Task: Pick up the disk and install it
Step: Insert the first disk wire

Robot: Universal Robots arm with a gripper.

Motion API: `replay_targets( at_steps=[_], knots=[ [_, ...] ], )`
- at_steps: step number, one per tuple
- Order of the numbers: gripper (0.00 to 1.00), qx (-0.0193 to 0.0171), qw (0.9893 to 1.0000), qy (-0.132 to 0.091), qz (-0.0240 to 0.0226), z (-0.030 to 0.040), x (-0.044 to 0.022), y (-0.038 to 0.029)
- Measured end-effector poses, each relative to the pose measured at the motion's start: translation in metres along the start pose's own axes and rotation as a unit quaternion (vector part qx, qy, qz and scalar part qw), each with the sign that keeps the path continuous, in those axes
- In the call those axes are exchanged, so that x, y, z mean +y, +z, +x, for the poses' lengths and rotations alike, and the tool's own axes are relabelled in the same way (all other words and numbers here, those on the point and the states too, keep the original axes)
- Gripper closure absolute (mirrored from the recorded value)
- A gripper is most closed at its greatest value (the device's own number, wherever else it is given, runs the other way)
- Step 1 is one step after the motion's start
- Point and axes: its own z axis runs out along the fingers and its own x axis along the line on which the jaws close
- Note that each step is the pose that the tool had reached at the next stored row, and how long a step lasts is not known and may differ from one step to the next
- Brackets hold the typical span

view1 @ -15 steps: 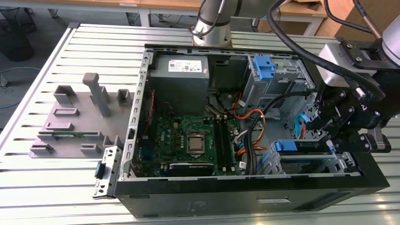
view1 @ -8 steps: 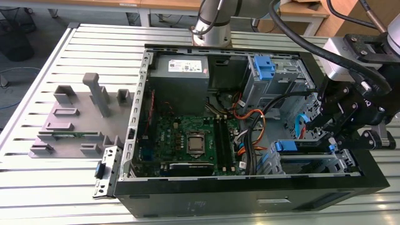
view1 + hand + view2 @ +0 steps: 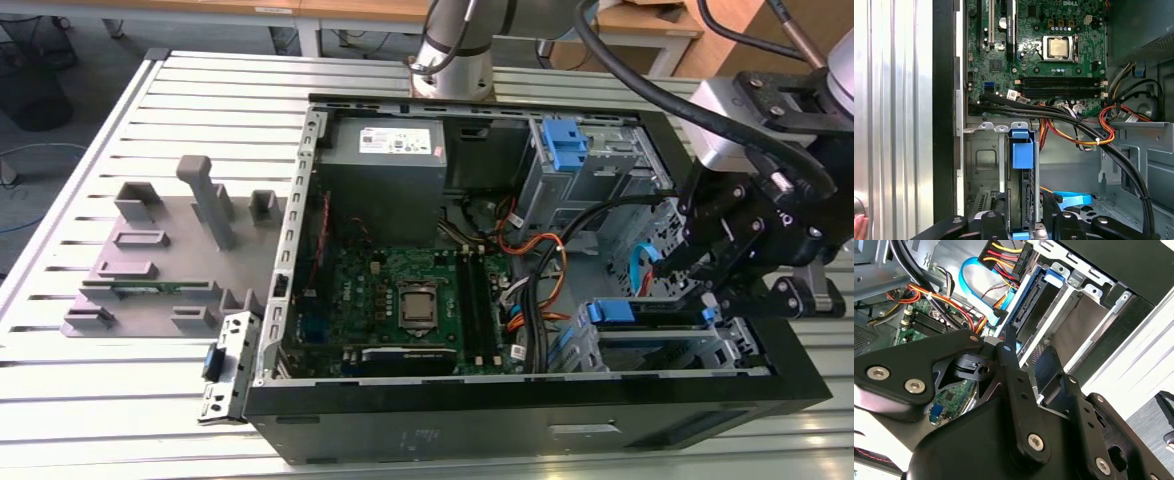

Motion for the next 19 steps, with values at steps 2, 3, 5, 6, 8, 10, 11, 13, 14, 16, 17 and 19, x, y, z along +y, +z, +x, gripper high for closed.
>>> replay_targets(
  at_steps=[2, 3, 5, 6, 8, 10, 11, 13, 14, 16, 17, 19],
  knots=[
    [0.58, -0.0001, 1.0, 0.0, 0.0, -0.0011, 0.0, 0.0002],
    [0.58, -0.0002, 1.0, 0.0, 0.0, -0.0022, 0.0, 0.0004],
    [0.58, -0.0001, 1.0, 0.0, 0.0, -0.0048, 0.0, 0.0006],
    [0.58, -0.0001, 1.0, 0.0, 0.0, -0.0064, 0.0001, 0.0008],
    [0.58, -0.0001, 1.0, 0.0, 0.0, -0.0084, 0.0, 0.0011],
    [0.58, -0.0002, 1.0, 0.0, 0.0, -0.0095, -0.0008, 0.0016],
    [0.58, -0.0003, 1.0, 0.0, 0.0, -0.0099, -0.0014, 0.0019],
    [0.58, -0.0003, 1.0, 0.0, 0.0, -0.0108, -0.0028, 0.0025],
    [0.58, -0.0003, 1.0, 0.0, 0.0, -0.011, -0.0036, 0.0028],
    [0.58, -0.0002, 1.0, 0.0, 0.0, -0.0116, -0.0051, 0.0039],
    [0.58, -0.0002, 1.0, 0.0, 0.0, -0.0119, -0.0056, 0.0048],
    [0.58, 0.0, 1.0, 0.0, 0.0, -0.013, -0.006, 0.0068]
  ],
)
